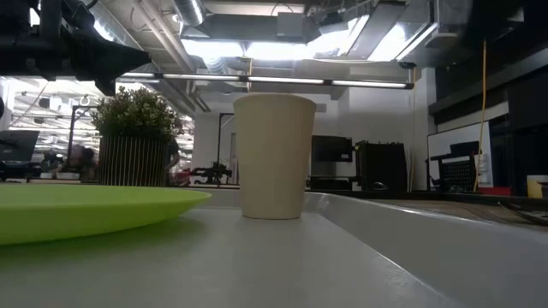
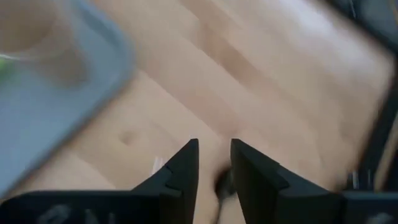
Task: Pick and place plate/cup/fork/spoon on tray
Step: Put the spoon on the right side of the light green plate on the serving tray
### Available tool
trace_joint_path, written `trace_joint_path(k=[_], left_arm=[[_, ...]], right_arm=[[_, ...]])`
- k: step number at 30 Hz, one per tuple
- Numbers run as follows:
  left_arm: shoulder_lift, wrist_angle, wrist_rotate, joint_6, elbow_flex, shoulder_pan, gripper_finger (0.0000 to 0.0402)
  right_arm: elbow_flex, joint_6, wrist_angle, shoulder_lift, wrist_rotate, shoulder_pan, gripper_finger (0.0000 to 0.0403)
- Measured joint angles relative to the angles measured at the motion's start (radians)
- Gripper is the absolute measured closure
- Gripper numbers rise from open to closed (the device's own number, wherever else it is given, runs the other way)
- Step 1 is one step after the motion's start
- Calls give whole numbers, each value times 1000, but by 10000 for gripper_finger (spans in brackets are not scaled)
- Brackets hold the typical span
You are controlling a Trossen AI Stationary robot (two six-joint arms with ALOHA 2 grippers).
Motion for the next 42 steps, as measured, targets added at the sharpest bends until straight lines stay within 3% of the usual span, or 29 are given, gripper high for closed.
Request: trace_joint_path(k=[4, 8, 19, 25, 42], left_arm=[[0, 0, -3, 0, 0, 0, 401], [0, 0, -8, 0, 0, 0, 401], [0, 0, -22, 0, 0, 0, 401], [0, 0, -31, 0, 0, 0, 401], [0, -1, -31, 0, 0, 0, 401]], right_arm=[[-178, 198, 98, -53, -153, 1, 306], [-271, 222, 172, -46, -254, 0, 306], [-422, 225, 460, -43, -274, 0, 306], [-493, 312, 487, -43, -373, 7, 306], [-641, 324, 649, -43, -402, 19, 306]])
